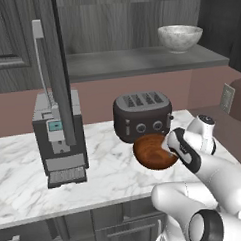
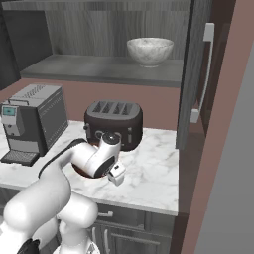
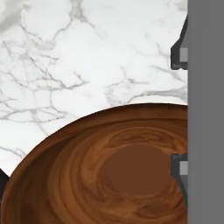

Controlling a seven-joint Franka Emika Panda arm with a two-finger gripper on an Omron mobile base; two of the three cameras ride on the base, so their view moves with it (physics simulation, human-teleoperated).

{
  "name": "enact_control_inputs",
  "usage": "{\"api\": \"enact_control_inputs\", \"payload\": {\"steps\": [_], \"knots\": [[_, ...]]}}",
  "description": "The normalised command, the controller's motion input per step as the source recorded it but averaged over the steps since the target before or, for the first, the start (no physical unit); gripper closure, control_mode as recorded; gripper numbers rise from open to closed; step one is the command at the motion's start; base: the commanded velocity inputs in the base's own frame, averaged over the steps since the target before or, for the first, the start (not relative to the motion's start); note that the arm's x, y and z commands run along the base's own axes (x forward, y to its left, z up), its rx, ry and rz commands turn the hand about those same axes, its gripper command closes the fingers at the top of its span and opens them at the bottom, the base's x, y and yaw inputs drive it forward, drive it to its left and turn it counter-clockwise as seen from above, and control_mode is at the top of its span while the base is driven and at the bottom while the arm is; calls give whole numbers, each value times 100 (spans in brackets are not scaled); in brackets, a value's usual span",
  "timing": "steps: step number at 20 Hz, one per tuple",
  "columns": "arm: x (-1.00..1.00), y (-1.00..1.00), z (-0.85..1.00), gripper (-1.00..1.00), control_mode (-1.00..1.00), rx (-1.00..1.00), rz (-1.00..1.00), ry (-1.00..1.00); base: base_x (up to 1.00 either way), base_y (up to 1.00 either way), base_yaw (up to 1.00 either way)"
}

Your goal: Open the cabinet. Pick the bowls from the counter and place them in the cabinet. Then close the cabinet.

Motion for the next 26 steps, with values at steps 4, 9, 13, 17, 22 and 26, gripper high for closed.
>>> {"api": "enact_control_inputs", "payload": {"steps": [4, 9, 13, 17, 22, 26], "knots": [[0, 9, -31, 100, -100, 0, 0, 0, 0, 0, 0], [0, 6, -32, 100, -100, 0, 0, 0, 0, 0, 0], [0, 0, -24, 100, -100, 0, 0, 0, 0, 0, 0], [-9, 0, -7, 100, -100, 0, 0, -1, 0, 0, 0], [-42, 0, 26, 100, -100, 0, 0, -20, 0, 0, 0], [-64, 8, 48, 100, -100, 0, 0, -24, 0, 0, 0]]}}
